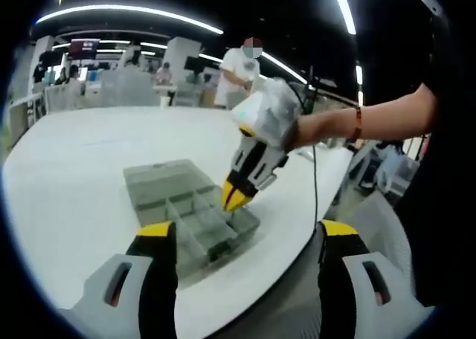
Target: Insert the divider into the dual guide fixture by aligning both edges with the guide slots and pushing it downward to the bottom, including one-sided entry, uneven engagement, binding, and posture correction.
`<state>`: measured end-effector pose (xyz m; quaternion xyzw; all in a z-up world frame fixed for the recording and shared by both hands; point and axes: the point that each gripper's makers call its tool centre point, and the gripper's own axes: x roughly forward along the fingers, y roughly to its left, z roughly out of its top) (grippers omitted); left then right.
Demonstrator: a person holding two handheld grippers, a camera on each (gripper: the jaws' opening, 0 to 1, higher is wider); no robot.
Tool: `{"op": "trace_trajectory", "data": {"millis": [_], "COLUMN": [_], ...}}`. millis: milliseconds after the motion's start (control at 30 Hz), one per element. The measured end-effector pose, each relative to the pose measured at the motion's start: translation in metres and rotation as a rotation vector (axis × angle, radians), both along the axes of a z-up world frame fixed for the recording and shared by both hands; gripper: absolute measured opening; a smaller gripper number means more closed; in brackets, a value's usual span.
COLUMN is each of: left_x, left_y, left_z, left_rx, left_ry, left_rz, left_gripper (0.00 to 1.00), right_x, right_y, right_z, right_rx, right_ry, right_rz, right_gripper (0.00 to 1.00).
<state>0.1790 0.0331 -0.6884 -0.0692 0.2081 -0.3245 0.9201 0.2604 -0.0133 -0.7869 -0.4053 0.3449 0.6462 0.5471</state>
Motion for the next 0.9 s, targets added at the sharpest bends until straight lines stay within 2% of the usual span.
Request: {"op": "trace_trajectory", "data": {"millis": [100,233,333,400,500,600,700,900], "left_x": [-0.001,-0.004,-0.007,-0.008,-0.01,-0.011,-0.014,-0.016], "left_y": [0.001,-0.002,-0.005,-0.007,-0.007,-0.008,-0.011,-0.015], "left_z": [0.002,0.004,0.008,0.009,0.01,0.013,0.016,0.02], "left_rx": [0.001,0.01,0.009,0.015,0.023,0.021,0.024,0.02], "left_ry": [-0.004,-0.005,-0.014,-0.017,-0.021,-0.028,-0.046,-0.056], "left_rz": [0.005,0.004,-0.007,-0.015,-0.025,-0.031,-0.056,-0.077], "left_gripper": [0.76,0.76,0.76,0.76,0.76,0.76,0.78,0.78], "right_x": [0.0,0.001,0.002,0.001,0.005,0.003,0.002,-0.002], "right_y": [0.0,0.0,0.001,0.0,-0.002,-0.003,-0.005,-0.013], "right_z": [0.0,0.0,0.001,0.001,0.005,0.009,0.015,0.024], "right_rx": [0.004,0.01,0.039,0.048,0.066,0.091,0.138,0.187], "right_ry": [-0.006,0.001,-0.017,-0.009,-0.04,-0.032,-0.024,-0.03], "right_rz": [0.007,-0.043,-0.071,-0.091,-0.121,-0.148,-0.219,-0.295], "right_gripper": [0.0,0.0,0.0,0.02,0.07,0.06,0.08,0.12]}}
